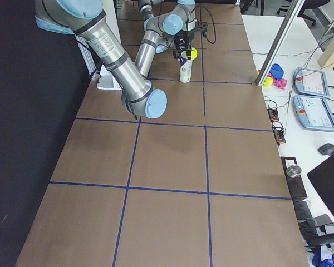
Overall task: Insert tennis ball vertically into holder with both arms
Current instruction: 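Carry the second ball with the right gripper above the can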
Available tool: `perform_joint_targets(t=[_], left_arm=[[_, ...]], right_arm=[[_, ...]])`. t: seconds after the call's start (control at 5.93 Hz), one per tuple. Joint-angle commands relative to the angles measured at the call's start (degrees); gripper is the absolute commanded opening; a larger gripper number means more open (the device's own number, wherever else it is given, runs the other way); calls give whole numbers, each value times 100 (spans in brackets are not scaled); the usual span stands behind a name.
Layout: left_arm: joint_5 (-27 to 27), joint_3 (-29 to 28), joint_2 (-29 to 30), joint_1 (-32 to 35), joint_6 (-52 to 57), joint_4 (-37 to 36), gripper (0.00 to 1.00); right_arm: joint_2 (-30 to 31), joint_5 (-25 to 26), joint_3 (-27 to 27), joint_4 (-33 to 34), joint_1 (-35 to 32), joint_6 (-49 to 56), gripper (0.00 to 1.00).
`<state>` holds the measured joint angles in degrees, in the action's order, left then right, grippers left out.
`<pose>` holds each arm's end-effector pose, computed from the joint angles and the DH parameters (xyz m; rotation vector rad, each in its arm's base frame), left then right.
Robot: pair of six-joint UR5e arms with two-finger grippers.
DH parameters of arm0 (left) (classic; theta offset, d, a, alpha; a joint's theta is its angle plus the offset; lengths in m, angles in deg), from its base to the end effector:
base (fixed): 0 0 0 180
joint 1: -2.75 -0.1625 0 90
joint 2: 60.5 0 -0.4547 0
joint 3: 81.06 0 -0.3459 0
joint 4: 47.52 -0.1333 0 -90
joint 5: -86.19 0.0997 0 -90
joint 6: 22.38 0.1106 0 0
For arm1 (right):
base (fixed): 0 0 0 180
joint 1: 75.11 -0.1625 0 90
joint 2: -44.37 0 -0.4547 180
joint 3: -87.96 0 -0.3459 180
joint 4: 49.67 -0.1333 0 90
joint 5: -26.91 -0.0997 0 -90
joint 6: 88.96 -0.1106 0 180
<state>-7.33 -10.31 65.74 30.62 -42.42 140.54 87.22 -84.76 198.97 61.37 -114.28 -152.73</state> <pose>0.5220 -0.4191 0.2911 1.5164 1.3753 0.5265 -0.4108 -0.4539 0.1475 0.1387 -0.8754 0.0554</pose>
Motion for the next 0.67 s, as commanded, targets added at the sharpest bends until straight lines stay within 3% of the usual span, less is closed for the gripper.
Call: perform_joint_targets(t=[0.0,0.34,0.51], left_arm=[[9,0,6,0,0,-6,86],[26,0,6,0,0,-6,86],[26,0,6,-9,0,-6,86]], right_arm=[[-705,443,-672,50,505,-452,6],[-847,541,-851,24,604,-453,8],[-875,541,-974,23,621,-453,39]])
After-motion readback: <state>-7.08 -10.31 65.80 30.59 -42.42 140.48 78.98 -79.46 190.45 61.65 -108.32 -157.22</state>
